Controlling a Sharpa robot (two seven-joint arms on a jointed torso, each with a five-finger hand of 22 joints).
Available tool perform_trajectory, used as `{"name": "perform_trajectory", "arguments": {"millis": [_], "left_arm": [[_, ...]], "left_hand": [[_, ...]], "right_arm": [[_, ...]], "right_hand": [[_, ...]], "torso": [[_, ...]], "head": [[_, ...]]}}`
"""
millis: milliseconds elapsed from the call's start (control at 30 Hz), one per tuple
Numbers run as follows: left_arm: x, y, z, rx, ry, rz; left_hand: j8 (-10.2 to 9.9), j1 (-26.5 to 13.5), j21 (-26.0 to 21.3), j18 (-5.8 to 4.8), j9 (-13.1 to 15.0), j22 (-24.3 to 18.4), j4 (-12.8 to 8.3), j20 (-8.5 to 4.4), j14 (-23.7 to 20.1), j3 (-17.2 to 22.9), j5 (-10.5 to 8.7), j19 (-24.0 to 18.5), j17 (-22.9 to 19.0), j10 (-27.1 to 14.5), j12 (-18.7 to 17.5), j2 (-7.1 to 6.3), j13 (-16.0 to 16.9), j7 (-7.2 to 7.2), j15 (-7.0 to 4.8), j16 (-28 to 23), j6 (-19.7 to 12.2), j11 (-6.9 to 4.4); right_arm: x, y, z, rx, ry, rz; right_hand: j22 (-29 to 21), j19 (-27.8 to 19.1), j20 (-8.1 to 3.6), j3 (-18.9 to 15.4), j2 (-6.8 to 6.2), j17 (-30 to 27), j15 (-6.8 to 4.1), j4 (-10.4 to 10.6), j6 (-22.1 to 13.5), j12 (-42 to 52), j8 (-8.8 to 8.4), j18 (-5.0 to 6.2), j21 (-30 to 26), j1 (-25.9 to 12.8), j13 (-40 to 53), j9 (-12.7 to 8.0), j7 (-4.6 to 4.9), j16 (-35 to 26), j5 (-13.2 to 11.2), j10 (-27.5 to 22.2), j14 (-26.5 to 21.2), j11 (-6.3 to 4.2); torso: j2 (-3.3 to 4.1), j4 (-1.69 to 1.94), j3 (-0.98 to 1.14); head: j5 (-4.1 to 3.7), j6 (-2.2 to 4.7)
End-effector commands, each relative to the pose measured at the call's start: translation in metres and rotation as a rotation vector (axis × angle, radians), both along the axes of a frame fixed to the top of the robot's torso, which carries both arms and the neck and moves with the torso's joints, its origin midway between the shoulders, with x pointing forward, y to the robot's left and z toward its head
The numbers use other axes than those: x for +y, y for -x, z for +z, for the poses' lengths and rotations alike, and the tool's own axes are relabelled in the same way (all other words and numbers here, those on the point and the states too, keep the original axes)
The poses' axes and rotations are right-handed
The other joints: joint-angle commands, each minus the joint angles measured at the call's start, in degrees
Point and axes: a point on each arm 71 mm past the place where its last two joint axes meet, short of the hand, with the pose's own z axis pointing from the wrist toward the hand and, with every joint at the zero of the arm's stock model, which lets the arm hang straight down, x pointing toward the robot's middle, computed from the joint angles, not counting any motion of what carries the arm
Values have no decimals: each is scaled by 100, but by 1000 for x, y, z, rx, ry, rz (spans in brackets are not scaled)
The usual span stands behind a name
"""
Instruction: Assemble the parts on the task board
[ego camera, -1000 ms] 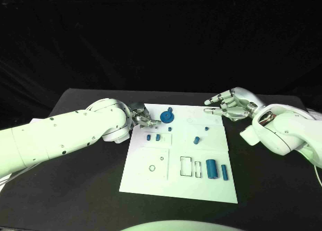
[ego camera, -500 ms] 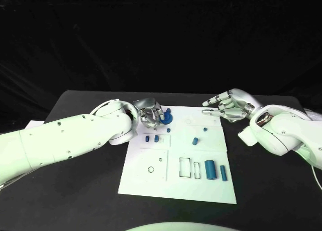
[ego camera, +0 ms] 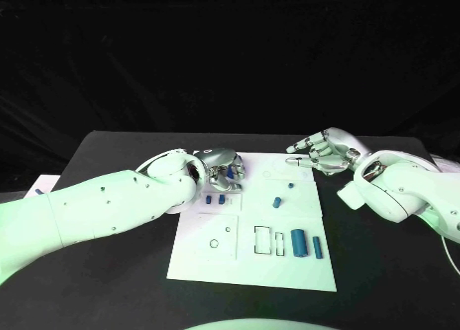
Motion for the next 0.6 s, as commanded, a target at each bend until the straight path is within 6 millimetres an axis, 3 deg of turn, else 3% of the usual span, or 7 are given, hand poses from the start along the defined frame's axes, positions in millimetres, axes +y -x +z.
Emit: {"name": "perform_trajectory", "arguments": {"millis": [33,200,600], "left_arm": [[-7,1,-1,-33,-39,-56],[-11,-1,-4,-33,-55,-50],[-13,-6,-12,37,-109,-27]], "left_hand": [[-82,0,219,31,-86,165,-5,-14,337,-40,-5,234,522,126,-89,97,-141,-16,-31,599,107,-6],[-235,20,1340,-156,-230,1090,-28,-50,714,-22,3,780,1299,294,-268,136,-389,-35,-42,1479,259,-30],[-399,146,2709,-386,-385,2245,-150,-87,1059,231,6,1281,2094,574,-444,249,-654,-69,-91,2344,473,-69]], "right_arm": [[2,1,-1,4,4,14],[2,1,-1,4,4,16],[3,1,-1,4,3,18]], "right_hand": [[504,-46,7,-31,62,413,-11,-10,11,-17,13,89,-25,-5,142,9,-13,-30,39,-24,359,-11],[504,-46,7,-31,62,413,-11,-10,11,-17,13,89,-25,-5,142,9,-13,-30,39,-24,359,-11],[502,-47,6,-35,70,414,-11,-6,13,-10,13,90,-26,-8,146,10,-12,-30,42,-20,359,-11]], "torso": [[3,0,2],[-2,-12,6],[-5,1,6]], "head": [[-1,1],[6,-2],[0,-9]]}}
